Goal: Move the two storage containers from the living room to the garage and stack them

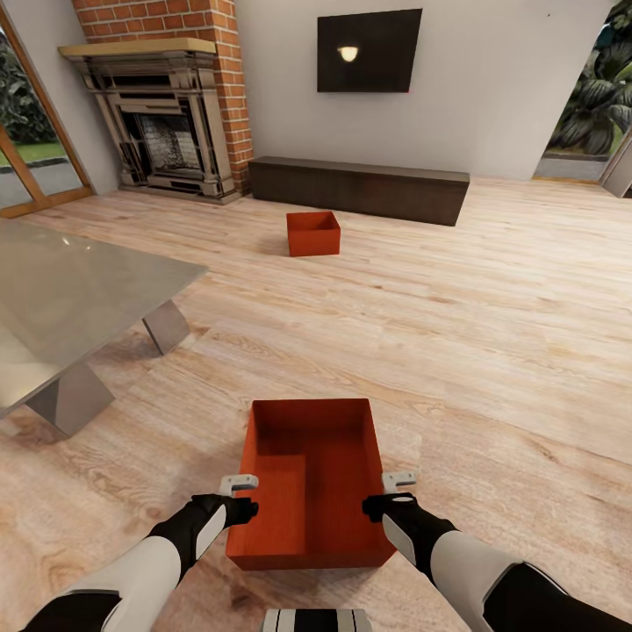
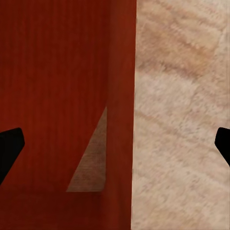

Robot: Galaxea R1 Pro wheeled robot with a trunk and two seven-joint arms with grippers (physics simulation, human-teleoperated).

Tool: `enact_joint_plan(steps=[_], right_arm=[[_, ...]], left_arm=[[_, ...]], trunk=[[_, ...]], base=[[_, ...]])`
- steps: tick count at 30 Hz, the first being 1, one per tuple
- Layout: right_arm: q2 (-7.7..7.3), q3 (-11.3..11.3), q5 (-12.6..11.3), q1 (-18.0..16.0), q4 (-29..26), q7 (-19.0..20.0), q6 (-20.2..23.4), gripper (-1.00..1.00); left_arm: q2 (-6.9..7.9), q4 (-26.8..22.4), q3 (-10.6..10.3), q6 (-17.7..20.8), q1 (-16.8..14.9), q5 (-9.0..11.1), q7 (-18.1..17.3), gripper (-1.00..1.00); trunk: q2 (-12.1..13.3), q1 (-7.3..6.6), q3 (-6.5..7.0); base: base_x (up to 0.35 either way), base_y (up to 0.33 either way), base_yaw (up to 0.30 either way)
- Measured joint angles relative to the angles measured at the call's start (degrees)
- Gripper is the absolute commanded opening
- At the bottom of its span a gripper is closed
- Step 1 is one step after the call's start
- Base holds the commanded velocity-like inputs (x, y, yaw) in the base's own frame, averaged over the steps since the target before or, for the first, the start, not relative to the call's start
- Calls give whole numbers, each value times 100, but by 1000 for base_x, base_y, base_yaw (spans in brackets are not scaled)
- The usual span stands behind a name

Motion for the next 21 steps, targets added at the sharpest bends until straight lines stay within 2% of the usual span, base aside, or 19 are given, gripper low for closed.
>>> enact_joint_plan(steps=[19,20,21], right_arm=[[-2,0,-4,0,62,-7,0,100],[-2,0,-4,0,63,-7,0,-100],[0,0,-4,0,64,-6,0,-100]], left_arm=[[-8,38,9,9,0,15,7,100],[-7,39,10,9,0,15,7,-100],[-4,39,10,9,0,15,7,-100]], trunk=[[0,0,0],[0,0,0],[0,0,0]], base=[[0,0,0],[0,0,0],[0,0,0]])
